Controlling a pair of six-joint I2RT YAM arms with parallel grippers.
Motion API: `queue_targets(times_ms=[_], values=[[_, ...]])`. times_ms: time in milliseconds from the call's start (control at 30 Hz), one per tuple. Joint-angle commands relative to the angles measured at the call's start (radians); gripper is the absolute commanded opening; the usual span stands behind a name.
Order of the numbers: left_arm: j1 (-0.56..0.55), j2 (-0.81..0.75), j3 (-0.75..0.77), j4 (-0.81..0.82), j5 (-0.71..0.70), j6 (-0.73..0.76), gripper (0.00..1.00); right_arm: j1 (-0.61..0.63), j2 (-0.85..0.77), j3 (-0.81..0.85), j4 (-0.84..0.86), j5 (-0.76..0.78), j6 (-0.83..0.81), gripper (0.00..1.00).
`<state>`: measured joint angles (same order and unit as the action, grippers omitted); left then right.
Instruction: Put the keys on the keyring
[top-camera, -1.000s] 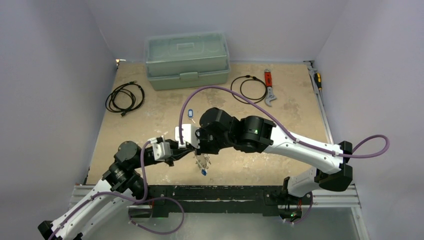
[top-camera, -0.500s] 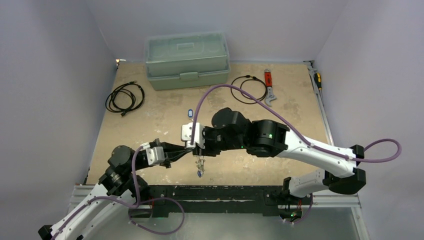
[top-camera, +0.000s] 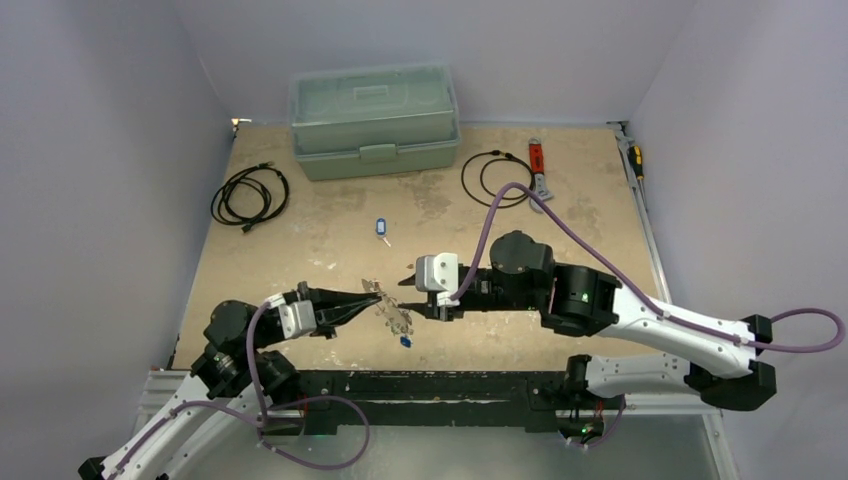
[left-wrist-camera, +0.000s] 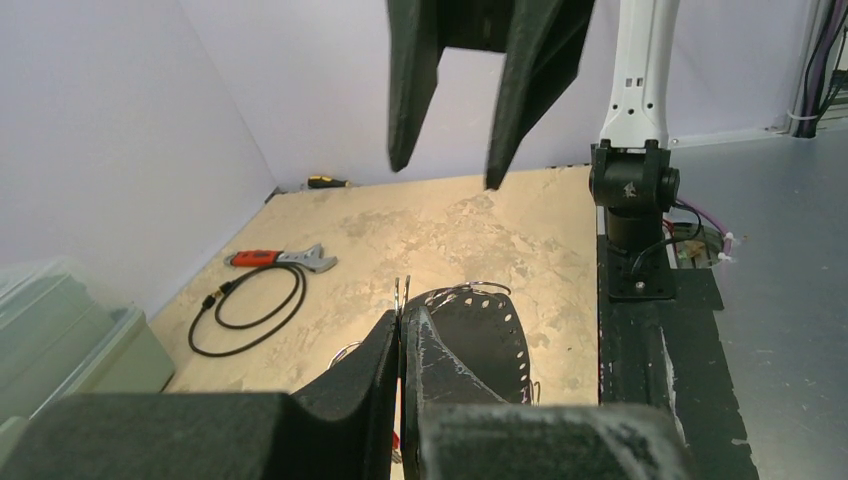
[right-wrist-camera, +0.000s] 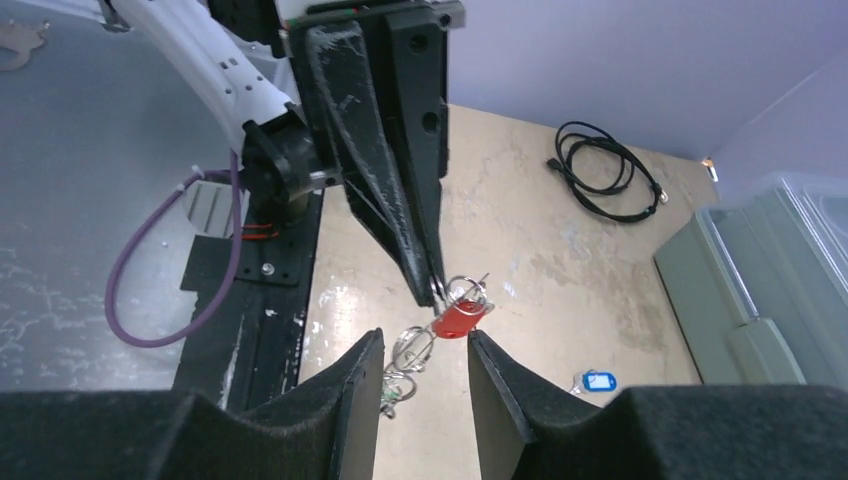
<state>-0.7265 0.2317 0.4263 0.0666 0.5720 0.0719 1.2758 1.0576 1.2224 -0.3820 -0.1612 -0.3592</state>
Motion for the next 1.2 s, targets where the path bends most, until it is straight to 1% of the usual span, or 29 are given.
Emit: queue_targets(times_ms=[0, 167, 400, 1000, 1167], values=[[0.008, -0.029, 0.015, 0.097, 0.007, -0.009, 0.00, -0.075, 0.007, -0.028, 0.146, -0.135, 0.038, 0.39], [0.008, -0.051, 0.009, 0.104, 0.015, -0.011, 0.00, -0.137, 0.035, -0.021, 0.164, -0.242, 0.035, 0.39], [0.008, -0.064, 0.007, 0.109, 0.012, -0.014, 0.00, -0.146, 0.080, 0.018, 0.140, -0.334, 0.019, 0.36], [0.007, -0.070, 0.006, 0.112, 0.012, -0.018, 0.00, -0.147, 0.117, 0.031, 0.171, -0.359, 0.014, 0.32], [0.008, -0.073, 0.004, 0.113, 0.011, -0.018, 0.00, -0.147, 0.125, 0.036, 0.176, -0.362, 0.013, 0.29]])
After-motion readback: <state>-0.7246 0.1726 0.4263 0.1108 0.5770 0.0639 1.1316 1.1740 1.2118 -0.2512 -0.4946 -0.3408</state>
